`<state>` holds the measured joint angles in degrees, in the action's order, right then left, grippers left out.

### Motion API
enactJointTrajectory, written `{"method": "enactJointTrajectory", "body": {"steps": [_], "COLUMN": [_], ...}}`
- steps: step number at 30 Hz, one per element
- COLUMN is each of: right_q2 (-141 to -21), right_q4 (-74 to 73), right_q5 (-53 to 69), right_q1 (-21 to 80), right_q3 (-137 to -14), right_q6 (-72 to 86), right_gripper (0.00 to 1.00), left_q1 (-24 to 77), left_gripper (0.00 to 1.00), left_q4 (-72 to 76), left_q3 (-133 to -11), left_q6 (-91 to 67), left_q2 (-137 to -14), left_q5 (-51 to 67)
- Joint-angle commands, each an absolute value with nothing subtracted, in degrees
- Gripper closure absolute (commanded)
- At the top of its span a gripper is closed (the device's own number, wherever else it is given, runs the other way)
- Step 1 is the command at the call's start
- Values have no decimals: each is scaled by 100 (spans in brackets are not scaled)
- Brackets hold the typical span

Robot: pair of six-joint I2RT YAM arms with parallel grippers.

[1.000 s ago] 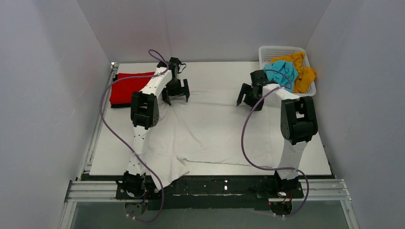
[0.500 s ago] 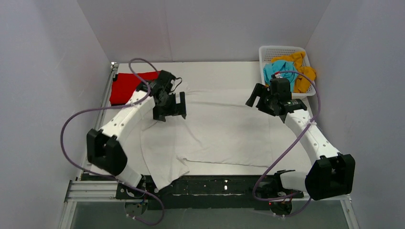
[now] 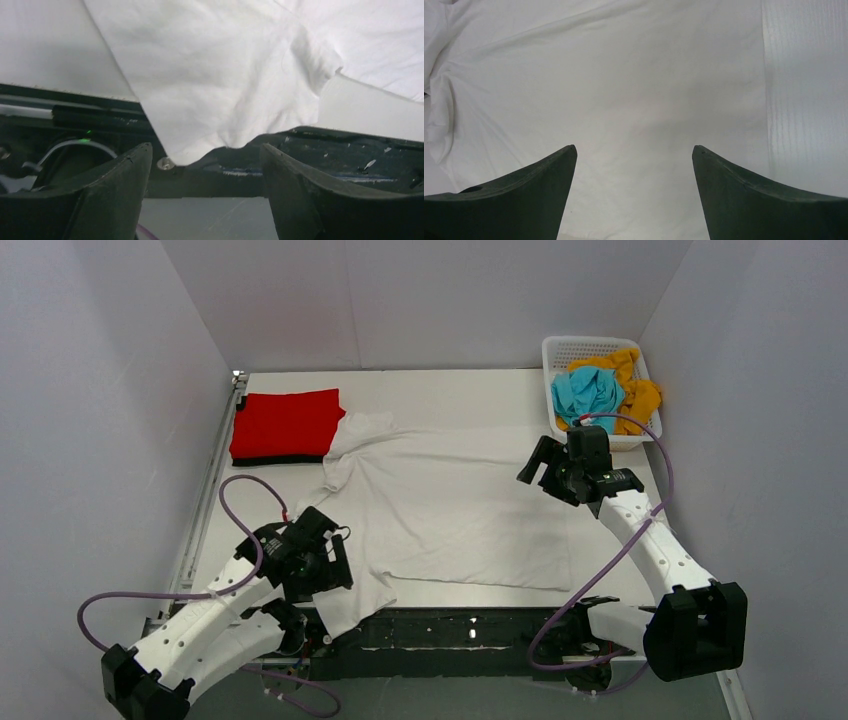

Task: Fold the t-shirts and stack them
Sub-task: Flatten out the tshirt, then grab the side of the flattened tshirt closest away from the robot with both arms

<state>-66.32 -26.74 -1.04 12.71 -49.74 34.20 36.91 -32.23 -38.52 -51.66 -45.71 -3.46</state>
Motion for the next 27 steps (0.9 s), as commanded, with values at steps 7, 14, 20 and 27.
{"method": "enactJointTrajectory", "body": {"steps": [7, 14, 20, 27], "right_q2": [-6522, -6701, -6790, -6668], "right_q4": [-2532, -2622, -2733, -2813], "right_q5": [-272, -409, -482, -574], "right_q1": [1213, 1209, 1165, 1095], "right_q3": [-4853, -4898, -4965, -4910], "right_q6": [3509, 3457, 3460, 3495], "right_gripper": [6, 6, 6, 7], "left_q1": [3940, 4017, 4041, 4118], "left_gripper": [37, 42, 44, 56], "left_q4": [-3372, -3953, -3627, -3520], "left_q3": [-2884, -2800, -2542, -2619], "left_q6": [-5752, -5823, -5688, -5496], "left_q2": [-5145, -4899, -5458, -5992], "left_q5": [423, 569, 866, 896]}}
